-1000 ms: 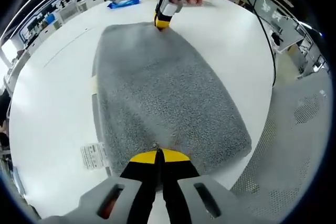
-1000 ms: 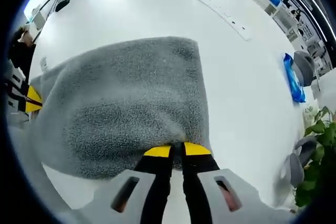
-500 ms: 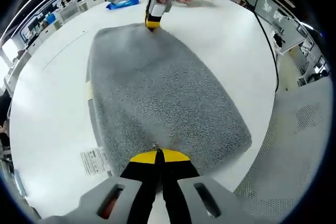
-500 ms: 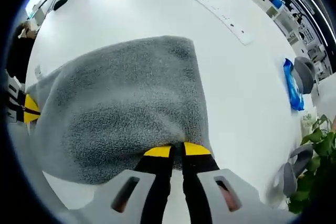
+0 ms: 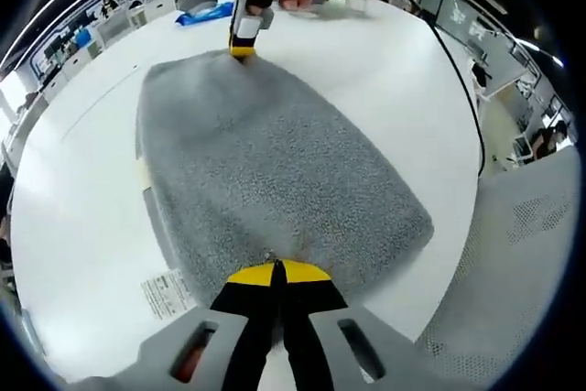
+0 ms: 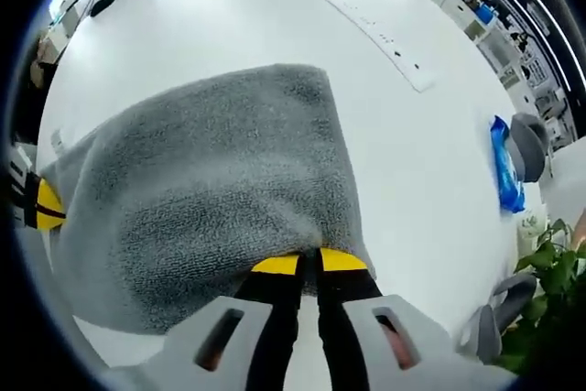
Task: Fold the towel on the table until its edges align and the towel forms a compact rectangular stack.
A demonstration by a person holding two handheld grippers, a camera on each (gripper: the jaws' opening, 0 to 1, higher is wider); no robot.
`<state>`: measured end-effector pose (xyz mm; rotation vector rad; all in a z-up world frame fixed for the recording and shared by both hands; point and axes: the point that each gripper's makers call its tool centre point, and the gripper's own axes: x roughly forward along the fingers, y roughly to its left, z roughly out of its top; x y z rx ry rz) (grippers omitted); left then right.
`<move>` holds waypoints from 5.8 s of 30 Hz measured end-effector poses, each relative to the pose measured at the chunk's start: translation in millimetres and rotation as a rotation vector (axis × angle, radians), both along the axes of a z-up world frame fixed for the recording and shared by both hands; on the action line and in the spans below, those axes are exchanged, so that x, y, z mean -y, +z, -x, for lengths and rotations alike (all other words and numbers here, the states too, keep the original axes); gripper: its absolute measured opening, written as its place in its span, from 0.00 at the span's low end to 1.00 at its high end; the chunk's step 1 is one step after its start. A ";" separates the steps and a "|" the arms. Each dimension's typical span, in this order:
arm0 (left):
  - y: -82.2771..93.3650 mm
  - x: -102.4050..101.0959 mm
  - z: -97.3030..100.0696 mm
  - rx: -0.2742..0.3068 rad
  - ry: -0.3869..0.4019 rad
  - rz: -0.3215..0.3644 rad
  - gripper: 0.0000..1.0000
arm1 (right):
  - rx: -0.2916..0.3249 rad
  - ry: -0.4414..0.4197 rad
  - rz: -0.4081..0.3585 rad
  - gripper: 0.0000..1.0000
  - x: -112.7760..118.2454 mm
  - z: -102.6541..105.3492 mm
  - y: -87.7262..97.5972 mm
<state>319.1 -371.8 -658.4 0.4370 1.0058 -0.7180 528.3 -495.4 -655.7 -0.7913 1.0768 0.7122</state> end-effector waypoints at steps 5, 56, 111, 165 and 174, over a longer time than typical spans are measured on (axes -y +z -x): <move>0.6 6.4 -4.1 0.020 -0.020 0.001 0.01 | 0.007 -0.045 -0.037 0.03 1.1 -8.2 0.1; 1.7 27.4 -14.2 -0.078 -0.082 0.129 0.01 | -0.022 -0.083 -0.529 0.18 -27.5 231.1 35.4; -3.5 -32.3 5.9 -0.119 -0.457 -0.183 0.23 | 0.100 0.073 -0.251 0.11 -25.6 241.5 -4.6; 118.8 -19.2 41.7 0.173 -0.197 0.047 0.06 | 0.162 -0.090 -0.422 0.04 -11.0 271.3 119.0; 127.9 -17.5 46.5 0.164 -0.172 0.074 0.06 | 0.184 -0.091 -0.418 0.04 -10.0 273.3 130.9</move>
